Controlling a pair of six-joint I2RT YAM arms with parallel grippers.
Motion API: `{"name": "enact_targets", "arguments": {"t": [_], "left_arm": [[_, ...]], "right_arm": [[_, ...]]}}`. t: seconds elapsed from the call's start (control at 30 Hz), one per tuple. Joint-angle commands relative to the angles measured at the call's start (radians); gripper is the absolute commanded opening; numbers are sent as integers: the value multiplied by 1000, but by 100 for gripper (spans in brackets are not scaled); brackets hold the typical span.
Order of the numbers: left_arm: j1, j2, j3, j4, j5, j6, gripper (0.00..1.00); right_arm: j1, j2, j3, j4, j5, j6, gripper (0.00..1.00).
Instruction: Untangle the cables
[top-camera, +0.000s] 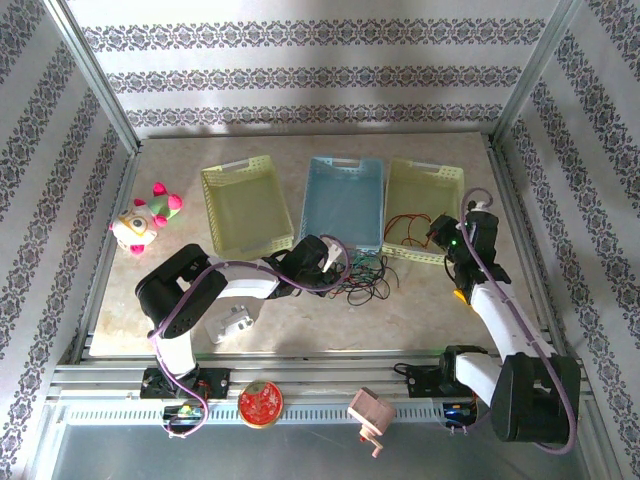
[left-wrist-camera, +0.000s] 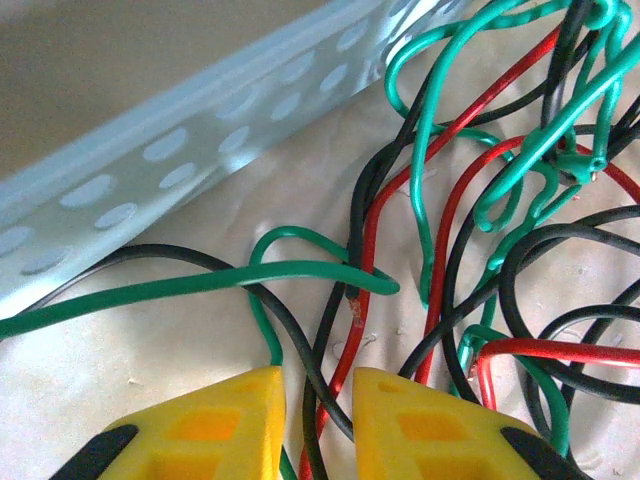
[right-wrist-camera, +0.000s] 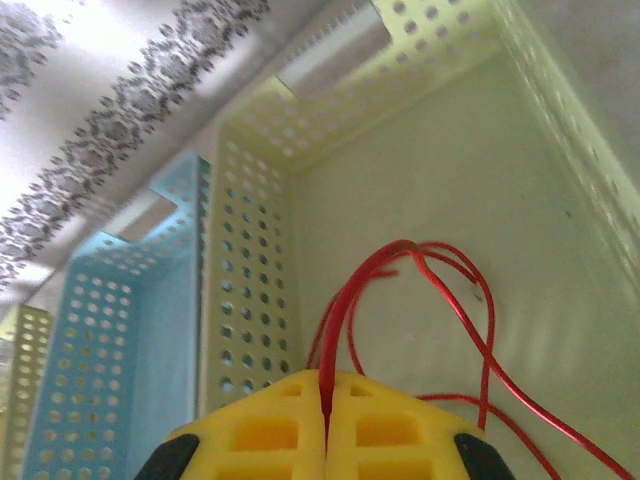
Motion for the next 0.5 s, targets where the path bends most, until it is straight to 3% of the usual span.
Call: {"name": "enact_targets", "arguments": {"t": [0.0,0.33,0.47], "left_arm": [[-8,40,15,-78,-41,4,25],[-25,59,35,-89,-49,21,25],[-31,61,42,-89,-60,22,25]], "right_arm": [[11,27,-16,11,11,-45,0],[-2,197,-59,103,-4,-114,0],[-20,312,-95,202,-35,-63,0]]}}
